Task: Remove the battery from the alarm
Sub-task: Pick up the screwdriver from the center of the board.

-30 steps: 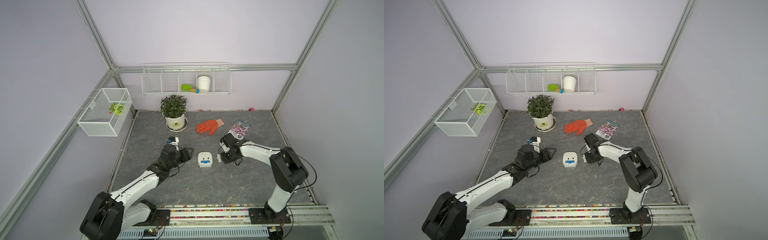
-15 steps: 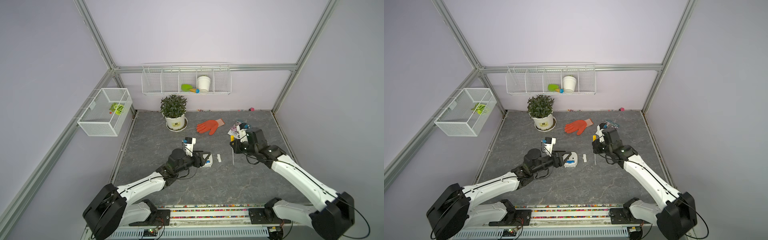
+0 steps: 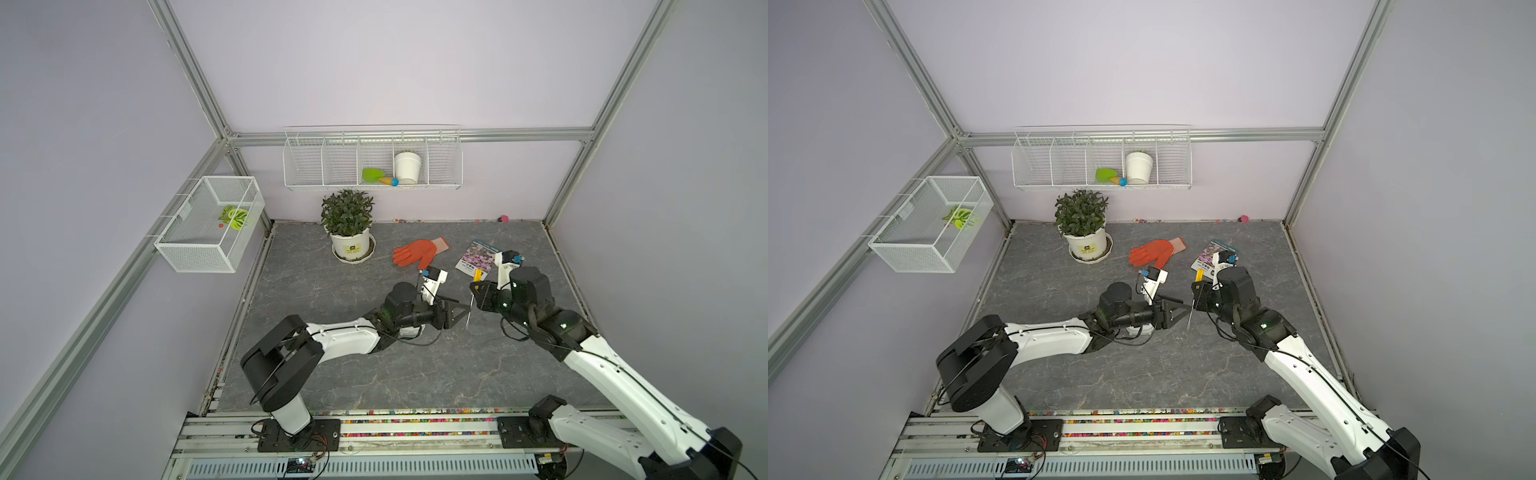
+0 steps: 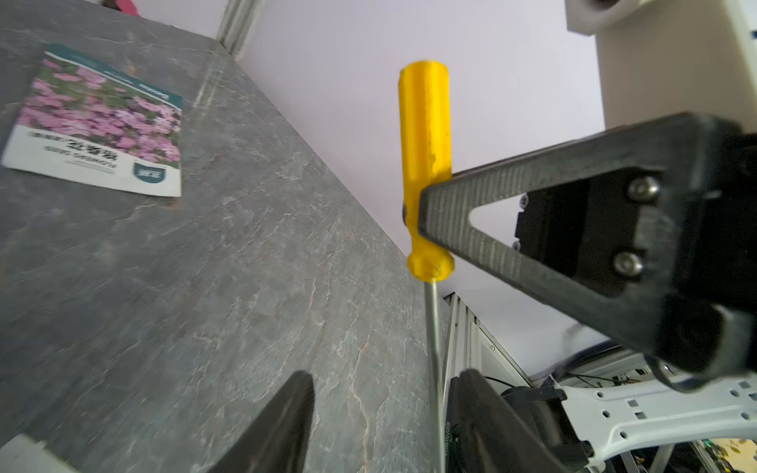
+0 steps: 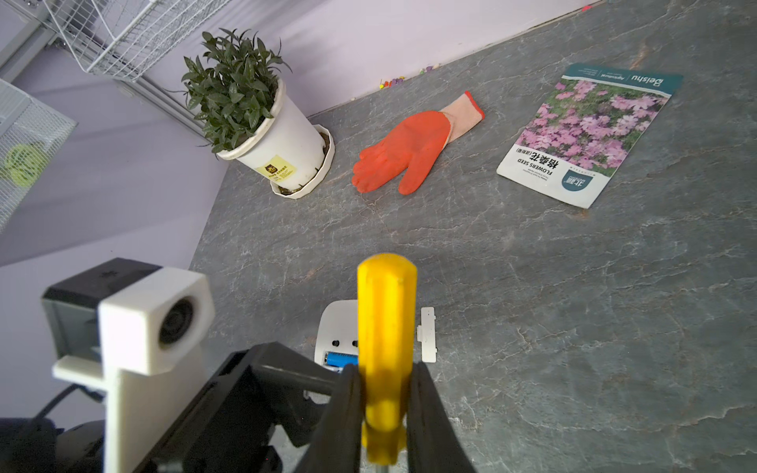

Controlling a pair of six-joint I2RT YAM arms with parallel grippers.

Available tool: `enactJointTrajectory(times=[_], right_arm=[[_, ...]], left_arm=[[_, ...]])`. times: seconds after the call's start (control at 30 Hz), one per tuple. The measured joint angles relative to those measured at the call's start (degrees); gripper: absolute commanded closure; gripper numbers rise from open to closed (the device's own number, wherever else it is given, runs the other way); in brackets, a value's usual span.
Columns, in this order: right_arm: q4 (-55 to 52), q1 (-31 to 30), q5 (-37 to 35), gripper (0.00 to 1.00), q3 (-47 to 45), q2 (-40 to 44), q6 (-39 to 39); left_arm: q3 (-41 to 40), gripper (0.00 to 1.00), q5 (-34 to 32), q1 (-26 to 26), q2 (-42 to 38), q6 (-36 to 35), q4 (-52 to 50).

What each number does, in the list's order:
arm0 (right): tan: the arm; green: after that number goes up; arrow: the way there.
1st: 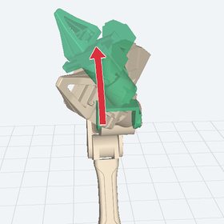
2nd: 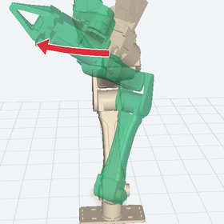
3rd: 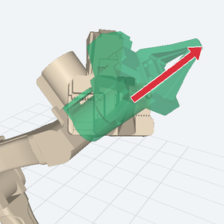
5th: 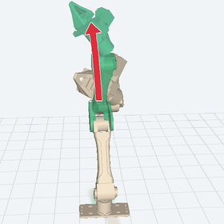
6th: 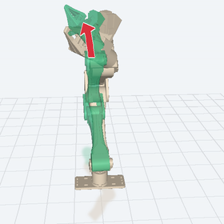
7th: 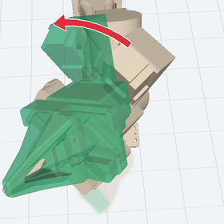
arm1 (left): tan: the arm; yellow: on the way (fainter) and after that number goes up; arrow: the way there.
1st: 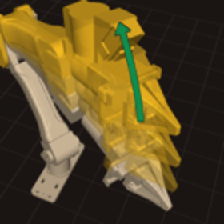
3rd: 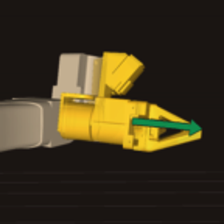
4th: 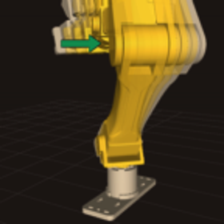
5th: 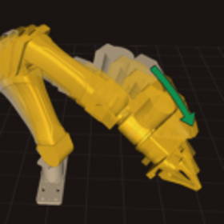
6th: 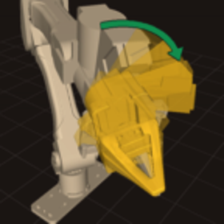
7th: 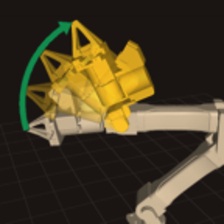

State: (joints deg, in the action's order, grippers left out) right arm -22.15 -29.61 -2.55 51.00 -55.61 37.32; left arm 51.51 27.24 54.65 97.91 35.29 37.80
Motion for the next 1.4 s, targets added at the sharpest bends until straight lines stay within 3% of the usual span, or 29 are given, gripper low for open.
enactJointTrajectory(times=[0.1, 0.27, 0.33, 0.43, 0.6, 0.67, 0.77, 0.93, 1.07, 1.17, 1.4], right_arm=[[-0.3, 0.0, -0.7, 0.90, -0.1, 0.3, 0.2], [-0.3, 0.0, -1.3, 0.87, -0.2, 0.5, 0.2], [-0.3, 0.2, -1.3, 0.83, -0.6, 0.7, 0.1], [0.3, 2.7, 3.3, 0.61, -1.6, 1.0, -1.5], [7.7, 14.6, 21.4, 0.12, -7.2, 5.7, -3.2], [14.4, 19.3, 28.8, 0.03, -11.2, 8.4, -2.0], [27.4, 21.7, 40.0, 0.03, -15.9, 8.9, 2.1], [42.8, 20.9, 53.0, 0.05, -16.3, 3.9, 7.5], [42.3, 14.7, 56.7, 0.11, -13.3, 1.9, 4.1], [40.8, 10.0, 58.2, 0.26, -10.1, 0.8, 0.6], [38.3, 7.4, 59.9, 0.47, -7.7, -2.7, -2.6]], left_arm=[[2.8, 0.58, 1.4, 1.0, 1.9, -0.9, -1.1], [5.5, 1.00, 2.4, 1.7, 3.2, -1.8, -3.9], [5.7, 1.00, 1.8, 1.6, 3.2, -2.2, -5.6], [5.7, 1.00, 1.0, 1.6, 2.5, -2.8, -7.8], [1.1, 1.00, 1.8, -0.4, -3.0, -2.8, -8.3], [-1.9, 1.00, 3.7, -2.9, -6.6, -2.6, -7.6], [-4.2, 1.00, 7.4, -5.9, -10.1, -2.8, -6.8], [-4.5, 1.00, 14.6, -6.3, -13.7, -4.8, -6.9], [-4.5, 1.00, 18.8, -6.2, -16.1, -7.3, -8.2], [-4.1, 1.00, 21.1, -6.2, -16.5, -9.2, -10.4], [-3.7, 1.00, 24.1, -6.2, -16.5, -11.2, -12.9]])
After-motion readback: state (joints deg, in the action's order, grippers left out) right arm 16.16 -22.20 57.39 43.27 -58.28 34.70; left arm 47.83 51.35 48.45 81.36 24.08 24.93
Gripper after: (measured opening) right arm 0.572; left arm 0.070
